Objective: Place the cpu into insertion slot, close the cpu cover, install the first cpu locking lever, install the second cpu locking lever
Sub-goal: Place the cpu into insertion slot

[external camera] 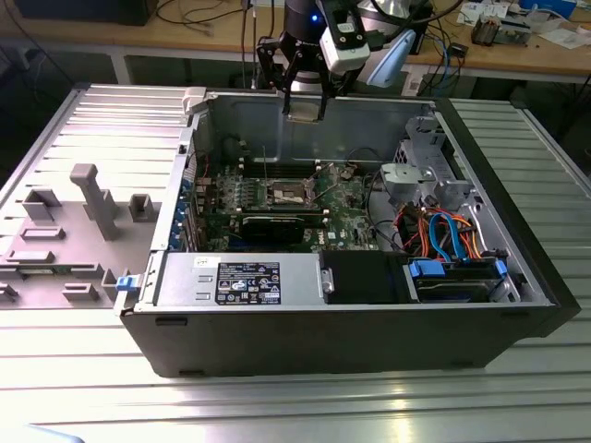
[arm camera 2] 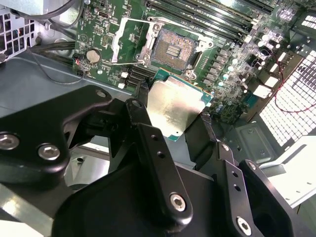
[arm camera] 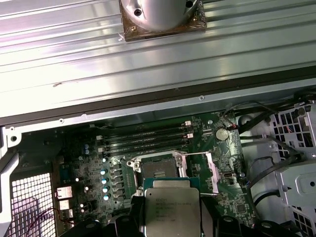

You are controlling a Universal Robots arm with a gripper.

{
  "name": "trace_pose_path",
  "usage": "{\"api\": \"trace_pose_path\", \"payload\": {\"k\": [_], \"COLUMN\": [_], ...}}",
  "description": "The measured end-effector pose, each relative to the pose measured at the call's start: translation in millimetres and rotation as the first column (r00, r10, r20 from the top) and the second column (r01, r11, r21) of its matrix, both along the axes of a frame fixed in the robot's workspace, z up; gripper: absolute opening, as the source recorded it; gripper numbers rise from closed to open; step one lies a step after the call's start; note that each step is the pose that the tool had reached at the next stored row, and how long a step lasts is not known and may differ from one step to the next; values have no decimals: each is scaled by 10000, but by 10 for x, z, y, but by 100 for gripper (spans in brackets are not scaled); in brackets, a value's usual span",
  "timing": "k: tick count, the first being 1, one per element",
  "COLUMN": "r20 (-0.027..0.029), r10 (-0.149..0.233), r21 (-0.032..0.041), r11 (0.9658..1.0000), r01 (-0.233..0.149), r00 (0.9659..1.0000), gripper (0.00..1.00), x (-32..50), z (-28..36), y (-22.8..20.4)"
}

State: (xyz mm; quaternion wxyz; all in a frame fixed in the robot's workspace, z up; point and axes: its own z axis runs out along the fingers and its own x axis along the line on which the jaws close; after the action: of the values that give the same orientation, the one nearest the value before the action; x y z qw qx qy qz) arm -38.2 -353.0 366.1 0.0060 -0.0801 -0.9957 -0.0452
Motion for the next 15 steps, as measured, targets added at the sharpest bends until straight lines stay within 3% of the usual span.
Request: {"api": "trace_pose_path", "payload": {"k": [6, 11, 15], "r20": [0, 0, -1], "r10": [-104, -878, -936], "r21": [-1, 1, -2], "r11": [9999, 9961, 9956], "r01": [104, 878, 936], "r00": [9999, 9961, 9956], "gripper": [54, 54, 54], "x": [0, 0, -1], "z": [-1, -10, -13], "y": [0, 0, -3]}}
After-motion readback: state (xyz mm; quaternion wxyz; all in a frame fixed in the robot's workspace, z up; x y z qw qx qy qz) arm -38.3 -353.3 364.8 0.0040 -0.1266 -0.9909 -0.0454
